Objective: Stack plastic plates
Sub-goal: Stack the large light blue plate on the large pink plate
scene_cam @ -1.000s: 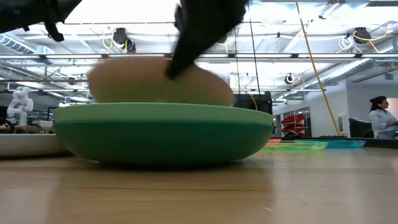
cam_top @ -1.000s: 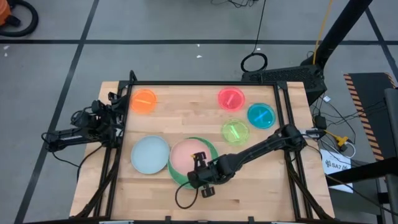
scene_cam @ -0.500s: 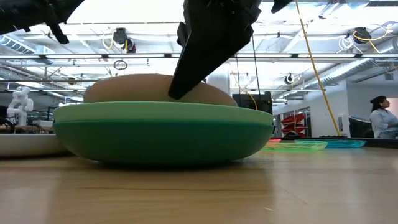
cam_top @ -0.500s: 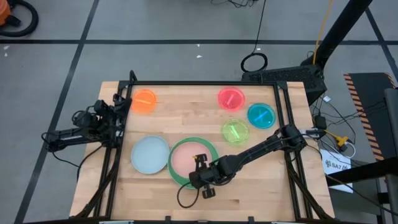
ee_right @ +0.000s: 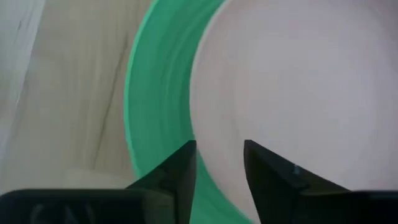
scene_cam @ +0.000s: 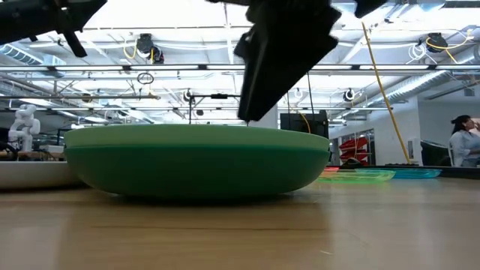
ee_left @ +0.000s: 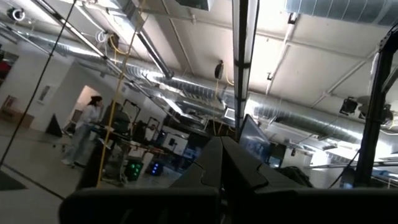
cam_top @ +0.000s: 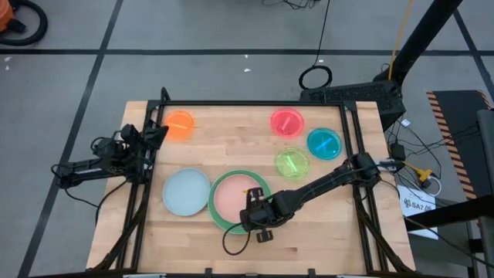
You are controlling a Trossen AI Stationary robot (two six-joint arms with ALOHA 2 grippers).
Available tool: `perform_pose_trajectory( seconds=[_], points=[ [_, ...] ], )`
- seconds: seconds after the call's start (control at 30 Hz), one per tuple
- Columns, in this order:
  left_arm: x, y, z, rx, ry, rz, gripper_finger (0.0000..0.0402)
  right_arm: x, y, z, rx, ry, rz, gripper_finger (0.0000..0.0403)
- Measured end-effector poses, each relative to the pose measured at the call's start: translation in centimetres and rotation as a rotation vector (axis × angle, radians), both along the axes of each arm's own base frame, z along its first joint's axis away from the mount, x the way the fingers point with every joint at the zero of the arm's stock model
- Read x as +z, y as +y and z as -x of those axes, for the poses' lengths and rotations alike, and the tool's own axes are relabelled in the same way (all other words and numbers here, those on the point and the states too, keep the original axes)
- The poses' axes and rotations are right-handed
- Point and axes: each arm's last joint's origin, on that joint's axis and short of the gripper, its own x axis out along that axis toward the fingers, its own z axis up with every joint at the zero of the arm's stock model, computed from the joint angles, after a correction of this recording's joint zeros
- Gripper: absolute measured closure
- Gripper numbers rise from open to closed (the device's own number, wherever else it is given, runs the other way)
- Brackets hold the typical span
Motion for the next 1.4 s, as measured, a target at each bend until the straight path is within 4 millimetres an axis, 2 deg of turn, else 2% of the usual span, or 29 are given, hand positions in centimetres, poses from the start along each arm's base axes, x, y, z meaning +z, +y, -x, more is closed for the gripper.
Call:
perform_pose_trajectory(
  seconds=[0.27, 0.37, 0.47, 0.6, 0.73, 0.87, 1.0, 1.1, 1.2, 1.4],
  points=[
    [-1.0, -0.2, -2.7, -0.136, 0.137, 0.093, 0.0396, 2.9, -1.2, 1.3, 0.057, -0.046, 0.203, 0.0281],
    [-1.2, -0.3, -3.8, -0.152, 0.175, 0.091, 0.0396, 4.3, -2.0, 1.9, 0.065, -0.079, 0.219, 0.0286],
    [-0.8, -0.4, -5.1, -0.163, 0.289, 0.107, 0.0396, 5.0, -3.1, 3.3, 0.062, -0.121, 0.212, 0.0288],
    [0.2, -0.6, -6.9, -0.171, 0.646, 0.152, 0.0396, 5.3, -5.0, 6.1, 0.022, -0.217, 0.208, 0.0289],
    [2.5, -0.8, -7.3, -0.150, 1.062, 0.181, 0.0396, 6.0, -7.1, 8.7, -0.029, -0.347, 0.194, 0.0289],
    [2.8, -0.7, -7.8, -0.116, 1.468, 0.113, 0.0396, 6.8, -8.5, 11.1, -0.046, -0.491, 0.170, 0.0289],
    [1.4, -0.3, -9.2, -0.167, 1.766, 0.024, 0.0396, 7.3, -9.5, 13.1, -0.041, -0.581, 0.171, 0.0289],
    [-0.6, -0.2, -10.8, -0.338, 1.901, -0.048, 0.0396, 7.3, -9.9, 14.4, -0.036, -0.621, 0.171, 0.0289],
    [-2.4, -0.2, -12.1, -0.501, 2.004, -0.162, 0.0396, 7.0, -10.2, 15.7, -0.039, -0.634, 0.165, 0.0289],
    [-4.9, 0.9, -13.7, -0.582, 2.094, -0.250, 0.0395, 6.4, -10.7, 17.4, -0.025, -0.704, 0.170, 0.0289]
  ],
)
